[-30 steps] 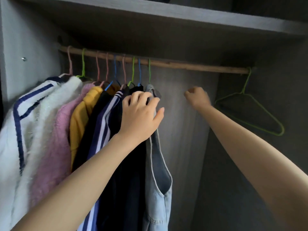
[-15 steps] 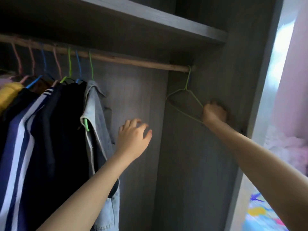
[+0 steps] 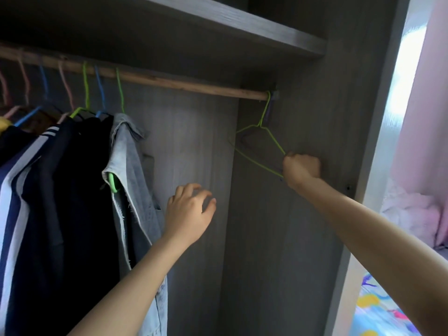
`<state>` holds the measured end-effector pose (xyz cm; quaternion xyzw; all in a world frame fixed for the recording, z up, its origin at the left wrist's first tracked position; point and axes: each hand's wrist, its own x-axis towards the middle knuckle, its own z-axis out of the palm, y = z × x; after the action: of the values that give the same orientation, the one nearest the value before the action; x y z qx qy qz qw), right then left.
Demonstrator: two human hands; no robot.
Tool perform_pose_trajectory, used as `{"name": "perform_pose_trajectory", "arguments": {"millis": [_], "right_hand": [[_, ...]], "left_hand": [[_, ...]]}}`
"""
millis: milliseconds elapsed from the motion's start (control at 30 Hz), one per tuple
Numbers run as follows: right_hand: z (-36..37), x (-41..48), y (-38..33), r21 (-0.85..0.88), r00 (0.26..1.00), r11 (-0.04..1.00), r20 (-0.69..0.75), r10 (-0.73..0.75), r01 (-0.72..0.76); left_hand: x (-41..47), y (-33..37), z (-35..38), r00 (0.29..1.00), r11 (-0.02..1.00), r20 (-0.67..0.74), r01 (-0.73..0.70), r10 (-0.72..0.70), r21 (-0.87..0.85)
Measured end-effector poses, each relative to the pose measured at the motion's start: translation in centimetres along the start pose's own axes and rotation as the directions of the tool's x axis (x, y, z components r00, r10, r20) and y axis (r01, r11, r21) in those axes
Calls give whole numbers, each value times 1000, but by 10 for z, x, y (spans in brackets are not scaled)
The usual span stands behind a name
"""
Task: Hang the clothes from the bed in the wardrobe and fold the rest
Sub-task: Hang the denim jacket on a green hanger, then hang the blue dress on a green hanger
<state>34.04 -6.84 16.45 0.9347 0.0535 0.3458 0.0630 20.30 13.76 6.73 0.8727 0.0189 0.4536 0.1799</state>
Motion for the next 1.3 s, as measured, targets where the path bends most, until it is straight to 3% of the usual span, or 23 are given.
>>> {"name": "perform_pose_trajectory", "arguments": {"millis": [333,667,833,900,1000,1133,1300], "right_hand": [[-9,5,2,-34,995,999,-101,-19,16],[-16,-38,8,-97,960,971,-160,-232,218],[-16,-87,26,-98,937,938,-81,-341,333],[-16,-111,46,-124,898,916,-185,-400,382],[-2,-139,67,-155,698,841,-491,-521,519],[28,-168,97,-90,606,771,-564,-561,630],[62,-186,163,-79,534,701,-590,-606,709]], "left_hand": [[3,-7,3,1000,1000,-10,-8,8,-24],[-1,-2,27,998,999,-53,-38,37,-10],[-2,2,42,997,997,-6,78,-78,27],[-5,6,48,996,995,-8,91,-91,45],[-10,9,52,993,993,-48,112,-111,26],[-28,18,68,981,992,-148,127,-125,9],[-72,26,82,961,999,-274,-45,47,12]]}}
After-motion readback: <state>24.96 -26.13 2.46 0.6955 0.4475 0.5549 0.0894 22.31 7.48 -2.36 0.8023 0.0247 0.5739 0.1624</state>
